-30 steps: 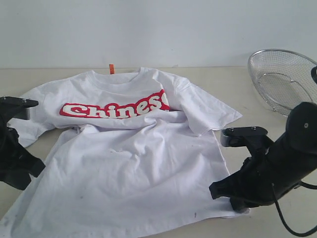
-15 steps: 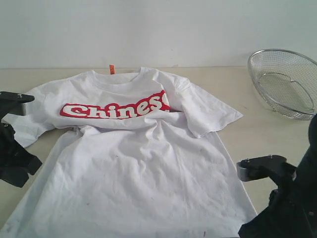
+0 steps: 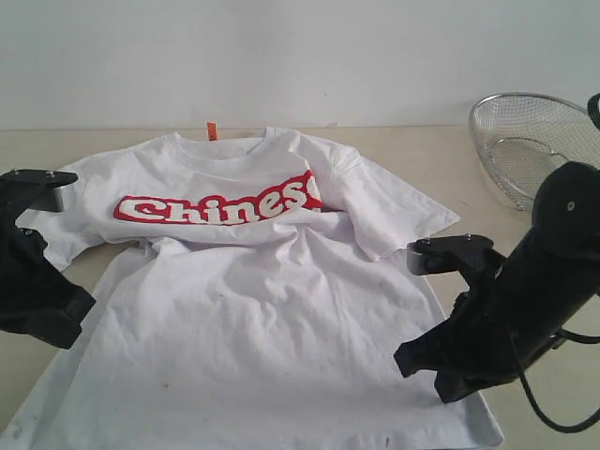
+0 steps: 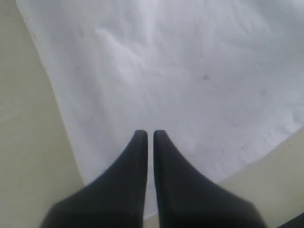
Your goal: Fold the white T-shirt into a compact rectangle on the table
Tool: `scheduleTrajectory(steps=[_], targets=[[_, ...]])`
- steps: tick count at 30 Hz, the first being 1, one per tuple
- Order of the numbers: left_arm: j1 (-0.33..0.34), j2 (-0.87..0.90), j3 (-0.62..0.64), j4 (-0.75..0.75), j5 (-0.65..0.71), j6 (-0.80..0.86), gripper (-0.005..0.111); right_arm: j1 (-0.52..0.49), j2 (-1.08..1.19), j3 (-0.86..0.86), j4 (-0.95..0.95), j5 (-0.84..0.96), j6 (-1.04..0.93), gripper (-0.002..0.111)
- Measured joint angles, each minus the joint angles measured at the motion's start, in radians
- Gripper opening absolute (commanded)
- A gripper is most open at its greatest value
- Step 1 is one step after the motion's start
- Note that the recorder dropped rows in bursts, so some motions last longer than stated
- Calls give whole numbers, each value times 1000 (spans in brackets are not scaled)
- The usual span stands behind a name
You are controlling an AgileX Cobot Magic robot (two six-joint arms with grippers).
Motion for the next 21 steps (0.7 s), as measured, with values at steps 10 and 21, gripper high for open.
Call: scheduleTrajectory(steps=[10,21], targets=[[0,0,0,0,12,2,5,0,18,39,-80,5,29,0],[0,0,0,0,24,5,5,0,-3,96,-70,80,58,0]])
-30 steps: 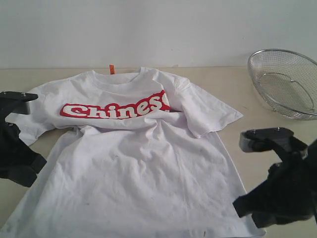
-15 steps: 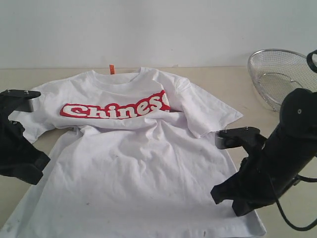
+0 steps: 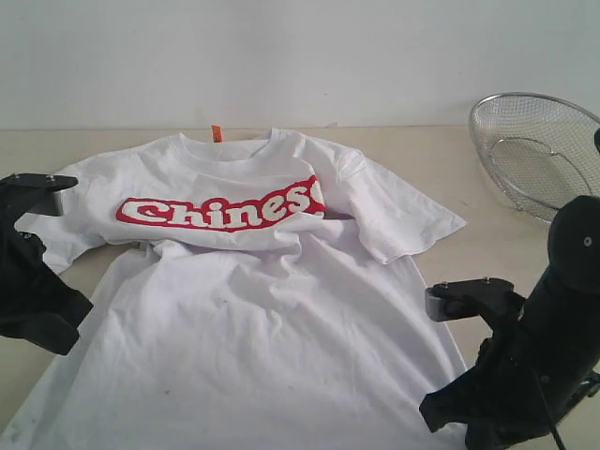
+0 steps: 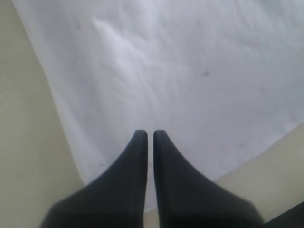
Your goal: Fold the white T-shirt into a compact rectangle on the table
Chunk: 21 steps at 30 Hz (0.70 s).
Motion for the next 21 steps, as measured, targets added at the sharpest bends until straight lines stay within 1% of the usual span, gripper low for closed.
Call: scheduleTrajectory(steps=[6,11,16,21], targets=[[0,0,0,0,17,5,5,0,-2,10,-27,101,3,0],[0,0,0,0,21,7,5,0,-61,26,-98,183,12,0],[0,0,-5,0,44,7,5,0,-179,8,-112,199,19,0],[0,-25,-70,0,80,8,5,-4,-252,-105,-113,156,55,0]])
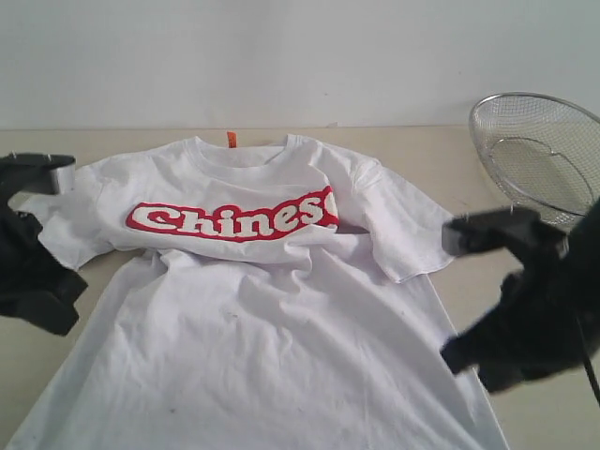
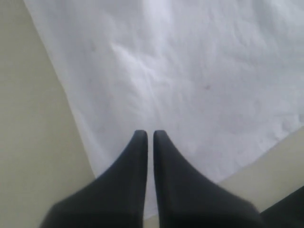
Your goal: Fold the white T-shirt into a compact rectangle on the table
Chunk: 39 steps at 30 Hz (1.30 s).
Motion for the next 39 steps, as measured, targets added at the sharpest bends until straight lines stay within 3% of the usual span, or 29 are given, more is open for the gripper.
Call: scheduleTrajectory(steps=[7,15,19,27,39], targets=[[0,19,-146,0,-146,0,5,-75,231,-399,-5,-60,2,0],[2,247,-323,32,-281,2,5,-106,646,-888,-11,6,2,0],[34,353,-385,35,-337,2,5,-106,818,-1080,-61,76,18,0],[101,513,-528,35,-377,4,5,-106,971,-1282,-156,140,55,0],[103,542,-595,40,-353,4,5,-106,1045,-1349,-291,106,87,0]])
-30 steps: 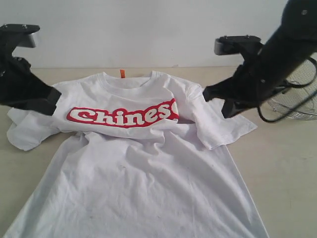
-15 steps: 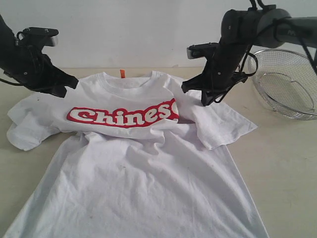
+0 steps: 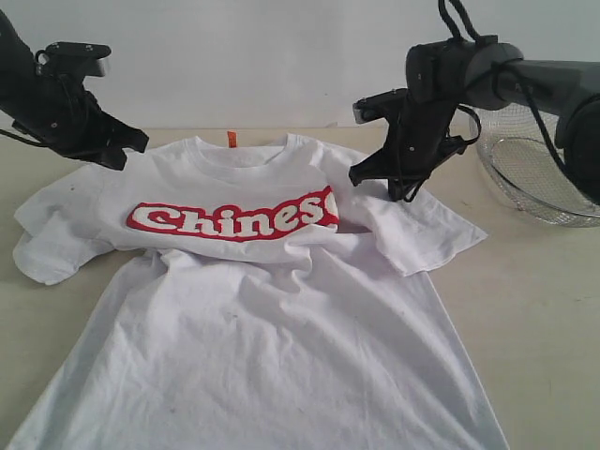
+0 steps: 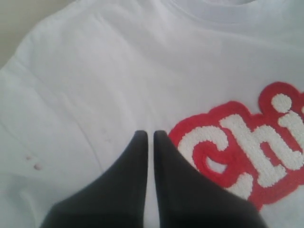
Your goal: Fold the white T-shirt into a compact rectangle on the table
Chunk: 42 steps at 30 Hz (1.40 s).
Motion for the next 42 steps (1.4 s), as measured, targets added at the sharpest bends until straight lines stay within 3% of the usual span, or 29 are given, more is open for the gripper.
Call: scheduleTrajectory(steps=[12,21,30,37,42], targets=[[0,0,0,0,21,0,5,0,41,-38,-213,-118,47,0],[0,2,-4,0,25,0,5,-22,88,-188,-200,-75,92,0],[13,151,-201,4,64,1,5,-19,-77,-230,77,-5,37,0],[13,290,-359,46,176,3,5,18,-123,-230,116,107,-14,0],[17,336,-390,139,220,3,5,27,-123,-228,118,154,-26,0]])
